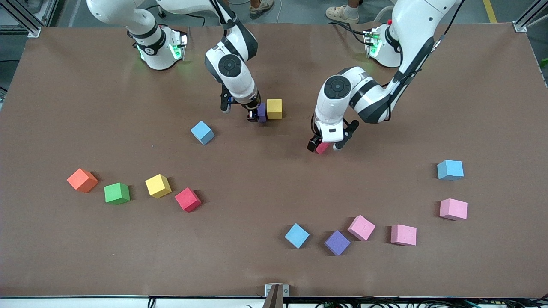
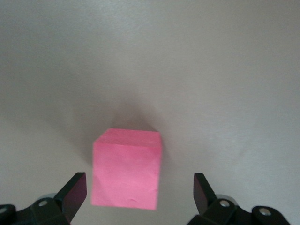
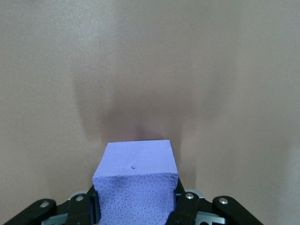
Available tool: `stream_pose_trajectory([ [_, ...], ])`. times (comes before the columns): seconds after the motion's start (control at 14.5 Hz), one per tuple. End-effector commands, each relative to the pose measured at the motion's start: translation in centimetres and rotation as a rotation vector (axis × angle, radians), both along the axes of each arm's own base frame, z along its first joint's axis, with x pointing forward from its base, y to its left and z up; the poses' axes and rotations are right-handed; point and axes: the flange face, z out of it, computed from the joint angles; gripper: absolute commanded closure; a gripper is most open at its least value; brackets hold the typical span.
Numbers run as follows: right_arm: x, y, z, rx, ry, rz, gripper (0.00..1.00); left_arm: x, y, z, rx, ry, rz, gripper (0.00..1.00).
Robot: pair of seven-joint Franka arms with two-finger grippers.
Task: Arrange 11 blocks into digit 3
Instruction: 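Place the red block beside the yellow block with the left gripper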
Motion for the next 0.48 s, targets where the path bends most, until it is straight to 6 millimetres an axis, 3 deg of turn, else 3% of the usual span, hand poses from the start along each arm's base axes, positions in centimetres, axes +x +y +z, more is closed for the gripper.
stream_pose_trajectory([
  [0.0,-0.9,-0.1,0.3,0.003,0.010,-0.033,1.00,-2.0,0.9,-1.3,0.018,-0.013,-0.027,0.00],
  [0.41,-1.5,-0.1,0.2,0.000,0.011,-0.035,1.00,-2.1,0.7,-2.5,-0.039,-0.031,-0.025,0.00],
])
